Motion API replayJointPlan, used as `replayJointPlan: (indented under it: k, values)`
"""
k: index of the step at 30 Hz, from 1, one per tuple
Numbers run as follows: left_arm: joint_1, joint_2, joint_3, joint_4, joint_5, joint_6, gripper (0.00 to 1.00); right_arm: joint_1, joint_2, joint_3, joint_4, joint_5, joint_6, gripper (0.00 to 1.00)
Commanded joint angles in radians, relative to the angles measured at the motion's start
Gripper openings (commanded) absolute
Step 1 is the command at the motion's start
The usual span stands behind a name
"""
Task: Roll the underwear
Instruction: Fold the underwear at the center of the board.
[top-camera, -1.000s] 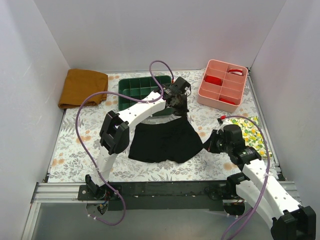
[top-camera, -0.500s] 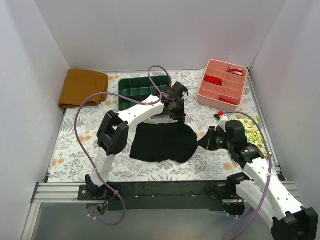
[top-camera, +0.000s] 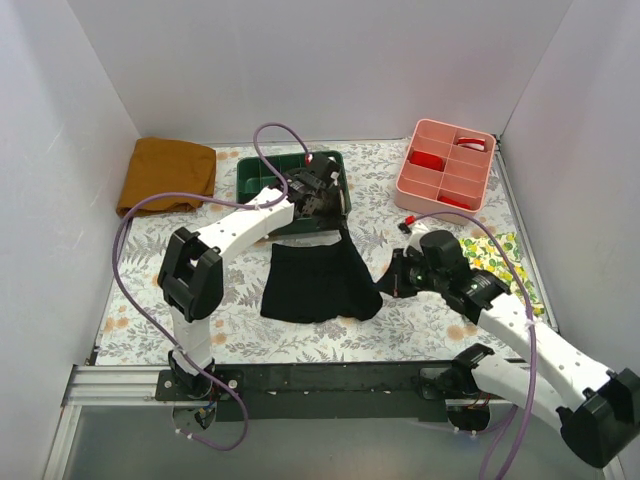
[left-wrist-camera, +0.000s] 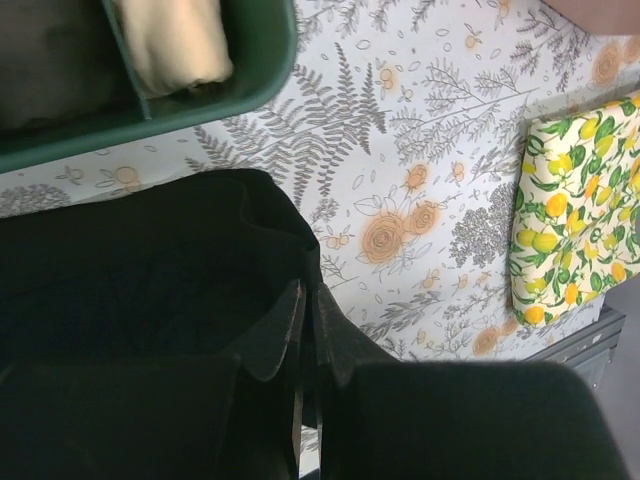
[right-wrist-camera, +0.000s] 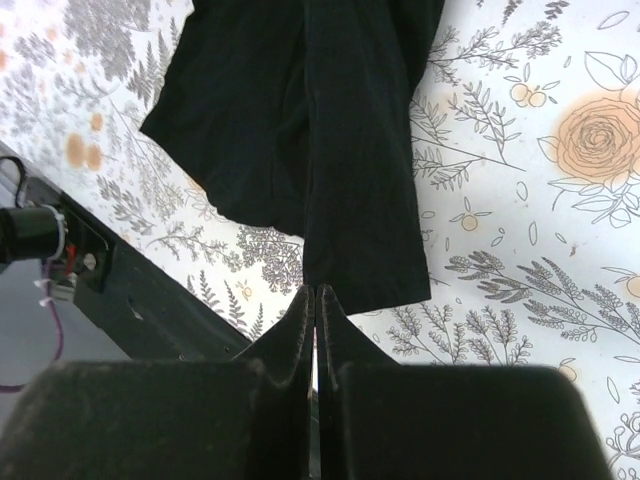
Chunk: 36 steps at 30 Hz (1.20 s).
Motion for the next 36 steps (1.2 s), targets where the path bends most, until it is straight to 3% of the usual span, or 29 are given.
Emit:
replayJointPlan:
  k: [1,8,20,36]
  values:
    - [0.039,-0.116,-0.061,0.027,0.008,0.009,0.00,0.156,0.092,0.164,-0.024,0.205,0.022,0.01]
    - [0.108,-0.217,-0.182,0.075,0.043,0.028,0.00,0.268,0.245,0.245,0.008,0.286,0.084,0.01]
    - [0.220,-0.325,-0.389,0.202,0.123,0.072,0.00,0.400,0.462,0.374,0.071,0.260,0.104,0.01]
    - [0.343,-0.389,-0.539,0.247,0.160,0.129,0.00,0.468,0.707,0.568,0.075,0.208,0.085,0.01]
